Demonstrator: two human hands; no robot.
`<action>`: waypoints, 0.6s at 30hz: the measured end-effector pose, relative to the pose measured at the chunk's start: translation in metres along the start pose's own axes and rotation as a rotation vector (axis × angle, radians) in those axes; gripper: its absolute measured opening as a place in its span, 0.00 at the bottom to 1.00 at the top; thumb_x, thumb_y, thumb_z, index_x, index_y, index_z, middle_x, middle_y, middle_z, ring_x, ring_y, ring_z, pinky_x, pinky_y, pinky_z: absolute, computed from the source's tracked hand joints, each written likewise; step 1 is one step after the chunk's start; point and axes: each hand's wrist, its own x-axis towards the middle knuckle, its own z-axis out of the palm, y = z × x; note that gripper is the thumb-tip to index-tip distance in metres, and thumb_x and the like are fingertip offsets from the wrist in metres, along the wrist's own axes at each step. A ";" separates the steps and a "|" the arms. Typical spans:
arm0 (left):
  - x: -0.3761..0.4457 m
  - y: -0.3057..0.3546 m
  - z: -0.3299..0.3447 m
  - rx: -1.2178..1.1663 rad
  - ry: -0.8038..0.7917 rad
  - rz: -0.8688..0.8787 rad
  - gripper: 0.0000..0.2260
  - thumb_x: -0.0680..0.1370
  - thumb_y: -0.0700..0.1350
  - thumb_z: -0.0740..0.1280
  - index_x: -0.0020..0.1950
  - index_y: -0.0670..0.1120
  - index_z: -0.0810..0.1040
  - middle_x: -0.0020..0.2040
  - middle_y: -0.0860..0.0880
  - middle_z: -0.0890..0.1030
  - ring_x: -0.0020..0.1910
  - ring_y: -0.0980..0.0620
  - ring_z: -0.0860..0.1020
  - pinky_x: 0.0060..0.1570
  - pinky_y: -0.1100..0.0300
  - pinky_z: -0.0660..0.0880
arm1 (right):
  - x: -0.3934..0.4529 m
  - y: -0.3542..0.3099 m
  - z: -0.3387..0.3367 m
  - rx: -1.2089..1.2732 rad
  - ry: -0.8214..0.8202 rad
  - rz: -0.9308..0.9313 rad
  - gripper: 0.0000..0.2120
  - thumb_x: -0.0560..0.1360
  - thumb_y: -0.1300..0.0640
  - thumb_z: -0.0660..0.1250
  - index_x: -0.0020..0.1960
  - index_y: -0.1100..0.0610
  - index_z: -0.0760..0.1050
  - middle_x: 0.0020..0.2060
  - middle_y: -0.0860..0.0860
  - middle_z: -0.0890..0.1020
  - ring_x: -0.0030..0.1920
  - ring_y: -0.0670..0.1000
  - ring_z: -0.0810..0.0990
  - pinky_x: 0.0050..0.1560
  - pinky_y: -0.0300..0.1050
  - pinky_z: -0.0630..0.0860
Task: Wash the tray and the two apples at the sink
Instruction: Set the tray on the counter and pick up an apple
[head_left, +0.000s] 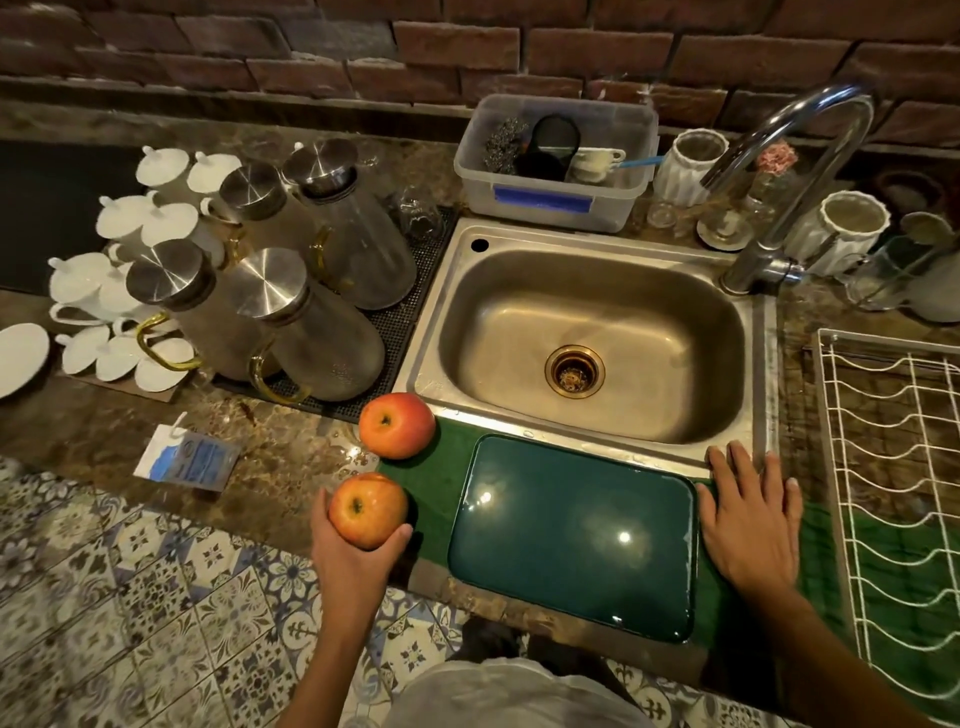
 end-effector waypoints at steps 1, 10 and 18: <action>0.000 0.000 0.001 -0.008 -0.002 -0.001 0.55 0.63 0.47 0.84 0.81 0.50 0.54 0.77 0.42 0.65 0.73 0.40 0.67 0.71 0.39 0.68 | 0.000 0.000 0.000 -0.002 -0.002 0.002 0.32 0.80 0.38 0.40 0.80 0.48 0.56 0.81 0.50 0.56 0.81 0.55 0.45 0.79 0.63 0.44; 0.007 -0.008 0.008 -0.048 0.033 0.059 0.48 0.63 0.45 0.84 0.75 0.56 0.60 0.68 0.50 0.69 0.65 0.47 0.71 0.64 0.47 0.73 | -0.001 -0.003 -0.007 0.018 -0.014 -0.012 0.32 0.80 0.38 0.41 0.80 0.49 0.56 0.81 0.52 0.56 0.81 0.56 0.45 0.79 0.61 0.44; 0.005 0.005 0.011 -0.042 0.063 0.134 0.43 0.62 0.44 0.85 0.70 0.58 0.64 0.62 0.53 0.69 0.60 0.49 0.73 0.62 0.46 0.75 | -0.001 -0.003 -0.008 0.038 -0.004 -0.010 0.31 0.80 0.39 0.42 0.80 0.49 0.58 0.81 0.52 0.58 0.81 0.57 0.48 0.79 0.61 0.47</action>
